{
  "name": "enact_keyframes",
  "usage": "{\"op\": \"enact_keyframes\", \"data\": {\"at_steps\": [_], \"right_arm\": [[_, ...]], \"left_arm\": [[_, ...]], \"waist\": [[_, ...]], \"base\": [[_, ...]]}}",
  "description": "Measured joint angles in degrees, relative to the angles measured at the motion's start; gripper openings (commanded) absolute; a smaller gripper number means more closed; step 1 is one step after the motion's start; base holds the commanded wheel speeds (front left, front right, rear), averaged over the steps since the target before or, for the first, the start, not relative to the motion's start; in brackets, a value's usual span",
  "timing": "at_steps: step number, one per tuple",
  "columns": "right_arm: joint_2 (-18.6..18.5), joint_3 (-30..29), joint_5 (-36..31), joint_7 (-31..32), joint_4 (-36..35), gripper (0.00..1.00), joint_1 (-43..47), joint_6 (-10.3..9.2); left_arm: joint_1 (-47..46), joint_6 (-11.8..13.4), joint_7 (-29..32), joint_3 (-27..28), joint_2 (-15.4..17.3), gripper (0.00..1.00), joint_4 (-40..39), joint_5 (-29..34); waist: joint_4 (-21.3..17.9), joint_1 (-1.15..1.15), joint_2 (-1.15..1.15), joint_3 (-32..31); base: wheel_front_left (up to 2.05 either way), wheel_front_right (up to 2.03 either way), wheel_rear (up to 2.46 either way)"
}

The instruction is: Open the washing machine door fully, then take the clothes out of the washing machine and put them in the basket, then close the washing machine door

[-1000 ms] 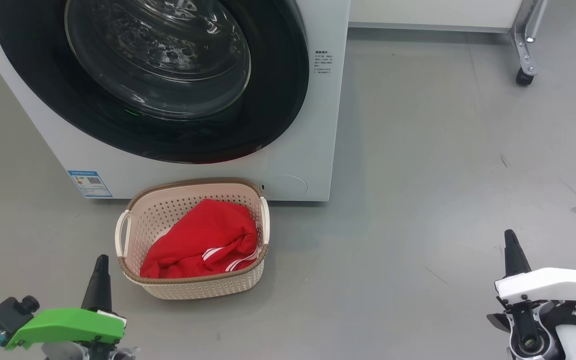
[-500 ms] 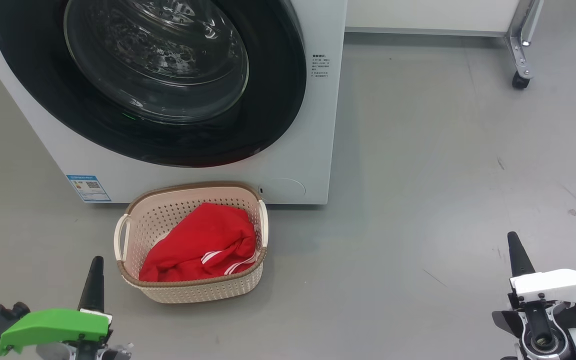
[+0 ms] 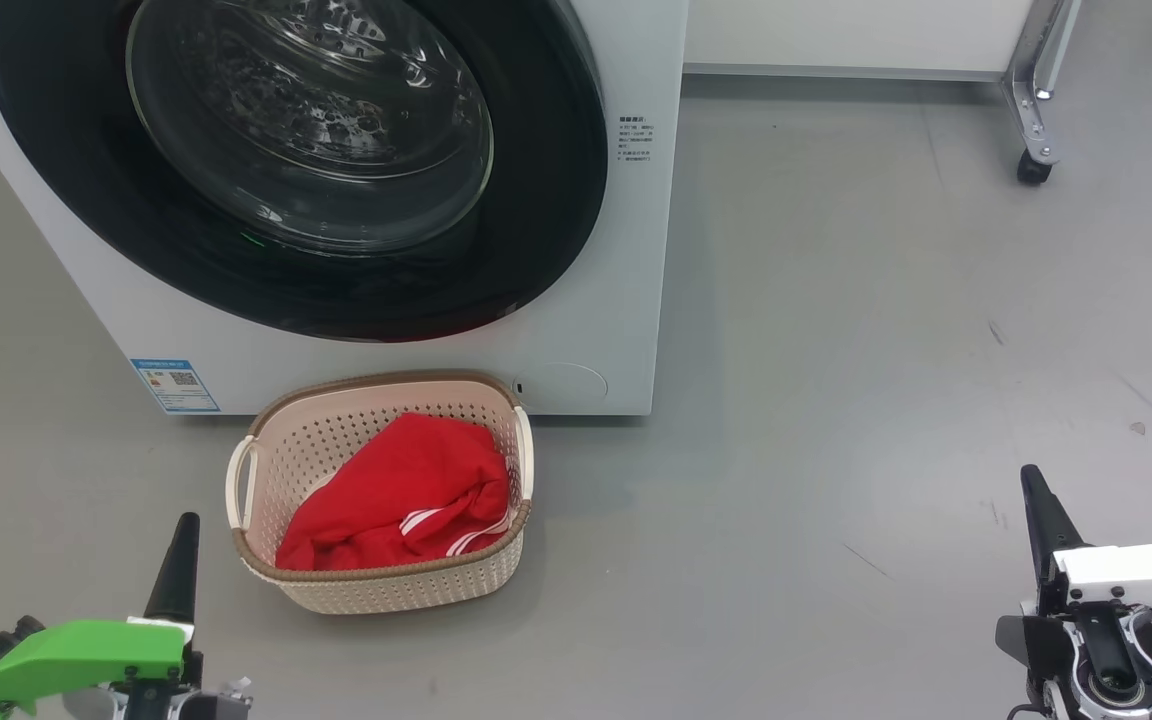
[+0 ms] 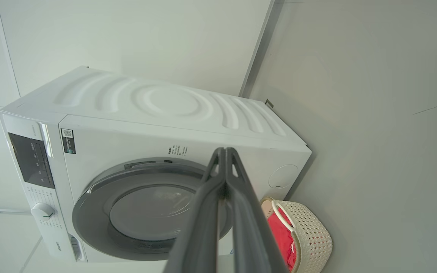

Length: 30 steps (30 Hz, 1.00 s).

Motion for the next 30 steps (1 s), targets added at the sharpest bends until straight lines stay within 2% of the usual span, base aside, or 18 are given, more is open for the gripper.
{"op": "enact_keyframes", "data": {"at_steps": [12, 30], "right_arm": [[0.0, -1.7, 9.1, 2.4, 0.1, 0.0, 0.0, 0.89], [0.0, -1.8, 9.4, 2.4, 0.1, 0.0, 0.0, 0.97]], "left_arm": [[0.0, 0.0, 2.0, 1.2, 0.0, 0.0, -0.2, -8.1], [0.0, 0.0, 2.0, 1.4, 0.0, 0.0, -0.2, -8.2]], "waist": [[-0.3, 0.0, 0.0, -0.5], [-0.3, 0.0, 0.0, -0.5]], "base": [[0.0, 0.0, 0.0], [0.0, 0.0, 0.0]]}}
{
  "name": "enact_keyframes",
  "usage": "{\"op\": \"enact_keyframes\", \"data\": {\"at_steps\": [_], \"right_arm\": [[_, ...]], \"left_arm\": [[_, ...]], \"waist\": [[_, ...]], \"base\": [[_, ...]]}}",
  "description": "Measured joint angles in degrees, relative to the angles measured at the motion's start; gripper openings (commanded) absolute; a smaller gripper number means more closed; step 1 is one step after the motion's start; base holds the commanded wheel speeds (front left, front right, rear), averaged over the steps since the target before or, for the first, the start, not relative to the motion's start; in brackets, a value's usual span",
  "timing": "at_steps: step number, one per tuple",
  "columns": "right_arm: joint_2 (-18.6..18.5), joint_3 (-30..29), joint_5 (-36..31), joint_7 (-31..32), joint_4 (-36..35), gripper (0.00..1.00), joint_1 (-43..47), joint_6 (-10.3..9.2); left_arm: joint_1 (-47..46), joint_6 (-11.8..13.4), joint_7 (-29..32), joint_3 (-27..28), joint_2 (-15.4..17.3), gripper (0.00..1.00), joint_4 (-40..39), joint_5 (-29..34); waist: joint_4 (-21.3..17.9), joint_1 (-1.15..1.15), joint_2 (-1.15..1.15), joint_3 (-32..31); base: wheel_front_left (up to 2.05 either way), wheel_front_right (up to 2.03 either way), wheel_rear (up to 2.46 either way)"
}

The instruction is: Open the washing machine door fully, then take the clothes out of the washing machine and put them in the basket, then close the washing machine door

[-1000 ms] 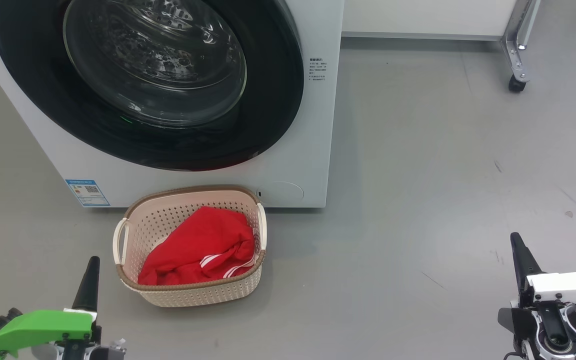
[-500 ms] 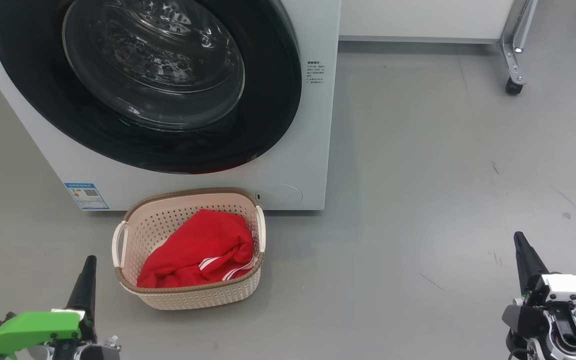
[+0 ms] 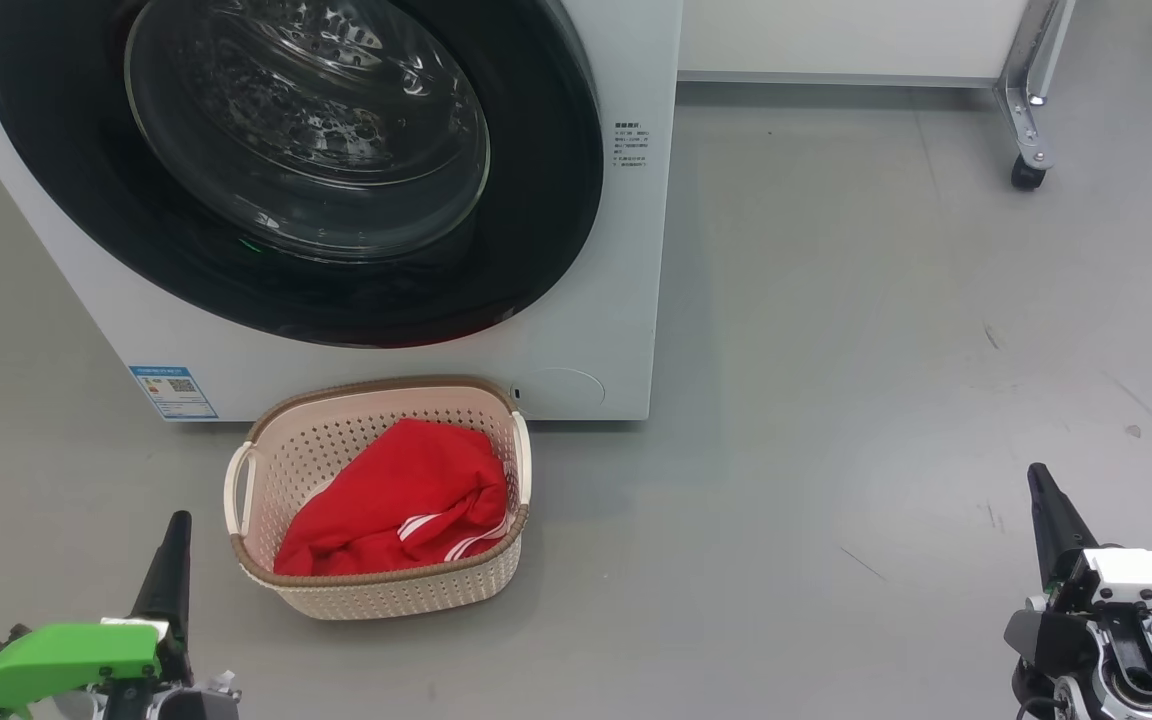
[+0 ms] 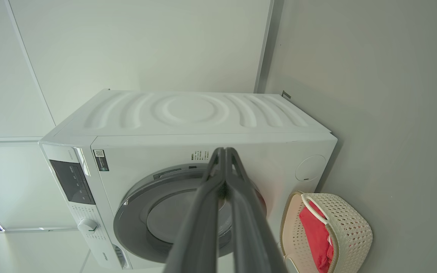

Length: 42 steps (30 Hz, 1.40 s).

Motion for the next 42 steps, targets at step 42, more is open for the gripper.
{"op": "enact_keyframes", "data": {"at_steps": [42], "right_arm": [[0.0, 0.0, 0.0, 0.0, 0.0, 0.0, 0.0, 0.0]], "left_arm": [[0.0, 0.0, 0.0, 0.2, 0.0, 0.0, 0.0, 0.0]], "waist": [[0.0, 0.0, 0.0, 0.0]], "base": [[0.0, 0.0, 0.0]]}}
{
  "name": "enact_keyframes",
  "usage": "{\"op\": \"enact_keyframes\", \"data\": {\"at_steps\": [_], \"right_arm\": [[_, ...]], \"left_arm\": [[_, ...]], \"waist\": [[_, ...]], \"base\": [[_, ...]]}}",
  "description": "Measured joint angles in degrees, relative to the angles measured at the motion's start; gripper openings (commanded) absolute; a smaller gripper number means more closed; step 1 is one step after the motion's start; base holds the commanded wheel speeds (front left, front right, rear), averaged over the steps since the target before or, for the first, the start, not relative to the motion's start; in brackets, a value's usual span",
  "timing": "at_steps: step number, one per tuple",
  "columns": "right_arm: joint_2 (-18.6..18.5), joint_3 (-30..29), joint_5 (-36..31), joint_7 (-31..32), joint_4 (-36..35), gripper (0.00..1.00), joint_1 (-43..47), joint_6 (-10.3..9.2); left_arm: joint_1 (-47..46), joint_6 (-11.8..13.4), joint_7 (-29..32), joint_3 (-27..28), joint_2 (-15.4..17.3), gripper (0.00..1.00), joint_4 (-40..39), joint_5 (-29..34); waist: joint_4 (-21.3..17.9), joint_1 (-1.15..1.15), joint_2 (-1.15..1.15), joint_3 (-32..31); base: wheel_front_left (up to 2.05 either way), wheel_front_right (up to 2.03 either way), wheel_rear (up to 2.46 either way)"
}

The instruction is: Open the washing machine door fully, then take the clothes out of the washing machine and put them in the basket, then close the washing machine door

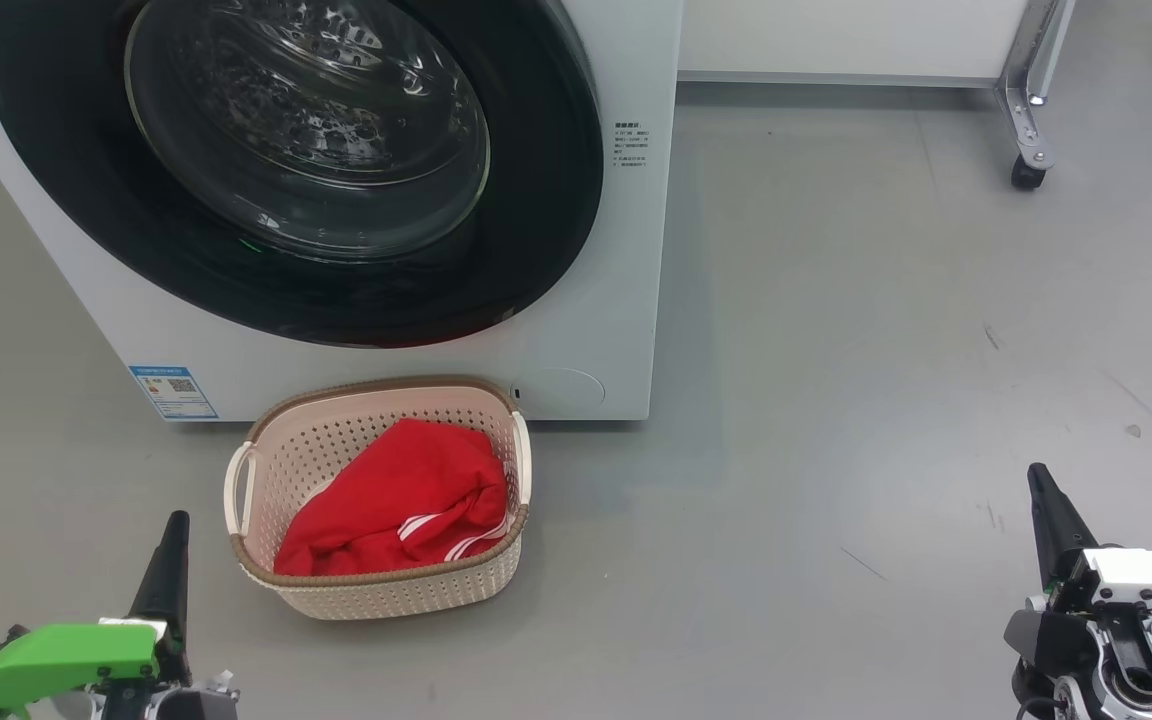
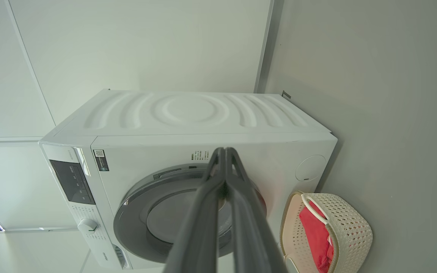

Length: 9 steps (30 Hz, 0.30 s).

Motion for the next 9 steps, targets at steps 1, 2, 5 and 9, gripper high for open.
{"op": "enact_keyframes", "data": {"at_steps": [1, 2, 5, 9], "right_arm": [[0.0, 0.0, 0.0, 0.0, 0.0, 0.0, 0.0, 0.0], [0.0, 0.0, 0.0, 0.0, 0.0, 0.0, 0.0, 0.0], [0.0, 0.0, 0.0, 0.0, 0.0, 0.0, 0.0, 0.0], [0.0, 0.0, 0.0, 0.0, 0.0, 0.0, 0.0, 0.0]], "left_arm": [[0.0, 0.0, 0.0, 0.0, 0.0, 0.0, 0.0, 0.0], [0.0, 0.0, 0.0, 0.0, 0.0, 0.0, 0.0, 0.0], [0.0, 0.0, 0.0, 0.0, 0.0, 0.0, 0.0, 0.0], [0.0, 0.0, 0.0, 0.0, 0.0, 0.0, 0.0, 0.0]], "waist": [[0.0, 0.0, 0.0, 0.0], [0.0, 0.0, 0.0, 0.0], [0.0, 0.0, 0.0, 0.0], [0.0, 0.0, 0.0, 0.0]], "base": [[0.0, 0.0, 0.0], [0.0, 0.0, 0.0], [0.0, 0.0, 0.0], [0.0, 0.0, 0.0]]}}
